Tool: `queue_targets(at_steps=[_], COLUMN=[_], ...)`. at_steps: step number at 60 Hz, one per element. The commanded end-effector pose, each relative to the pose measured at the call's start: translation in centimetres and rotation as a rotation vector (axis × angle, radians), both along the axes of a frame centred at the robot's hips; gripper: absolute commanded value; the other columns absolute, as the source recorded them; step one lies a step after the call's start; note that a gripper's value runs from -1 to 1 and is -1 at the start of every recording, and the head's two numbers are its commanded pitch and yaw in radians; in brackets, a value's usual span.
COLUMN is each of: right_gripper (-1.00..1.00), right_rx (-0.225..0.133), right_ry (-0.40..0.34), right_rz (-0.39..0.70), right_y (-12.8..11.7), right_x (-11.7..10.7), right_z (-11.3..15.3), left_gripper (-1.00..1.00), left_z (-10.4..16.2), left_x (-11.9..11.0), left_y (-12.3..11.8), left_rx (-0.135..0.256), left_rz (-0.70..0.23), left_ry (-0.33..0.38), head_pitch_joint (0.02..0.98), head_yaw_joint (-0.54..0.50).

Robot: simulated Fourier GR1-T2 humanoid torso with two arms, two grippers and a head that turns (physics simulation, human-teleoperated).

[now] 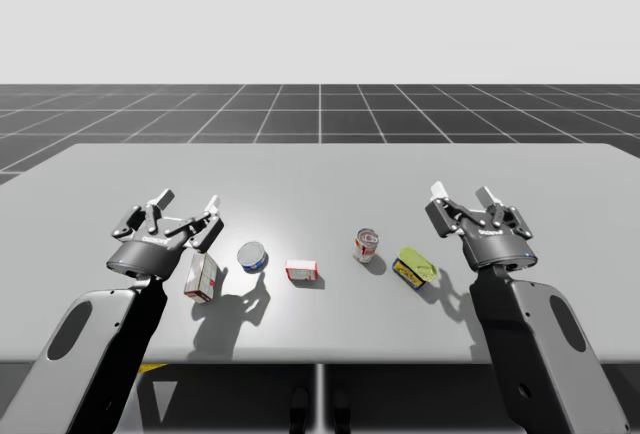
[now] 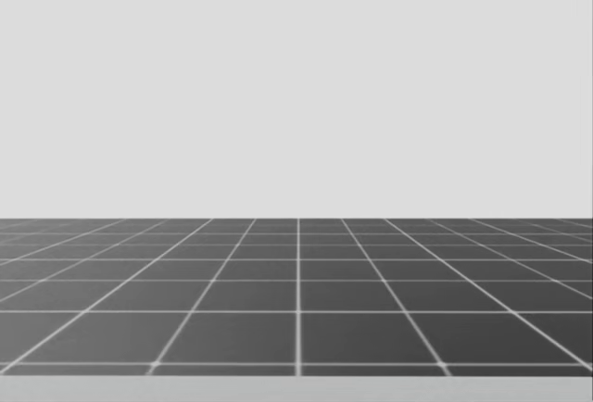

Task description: Grasp the can of spam and hold it up.

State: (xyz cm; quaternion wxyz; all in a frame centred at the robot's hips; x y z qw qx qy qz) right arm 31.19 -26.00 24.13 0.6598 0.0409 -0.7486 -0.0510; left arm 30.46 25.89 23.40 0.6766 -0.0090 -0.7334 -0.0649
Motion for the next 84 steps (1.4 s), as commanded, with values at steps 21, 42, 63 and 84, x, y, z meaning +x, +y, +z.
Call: queue_targets(at_steps=[21,42,63,84], right_gripper=[-1.0,-1.0,-1.0,-1.0], right_rx=[-0.023,-0.063,-0.066,-0.026], right_ry=[0.004,-0.005,-0.01,0.04], right_rz=[0.007,-0.03,-0.033,0.051], right_y=[-0.3,-0.5,-0.6,-0.5], right_x=[0.3,0.4,0.4,-1.0], right_z=[0.0,0.0,0.1,0.6], left_gripper=[-1.0,-1.0,-1.0,-1.0], left_z=[0.1,0.1,0.1,0.0], left_x=[0.1,0.0,0.0,0.0], left_y=[0.0,-0.1,-0.7,-1.0], left_rx=[-0.005,-0.004,0.0,0.0], left_rz=[0.001,-0.003,-0.025,-0.021], left_ry=[0.006,0.005,0.005,0.01], head_pitch_joint=[0.348,0.687,0.859,0.858], head_yaw_joint=[0.01,-0.16,-0.36,-0.34])
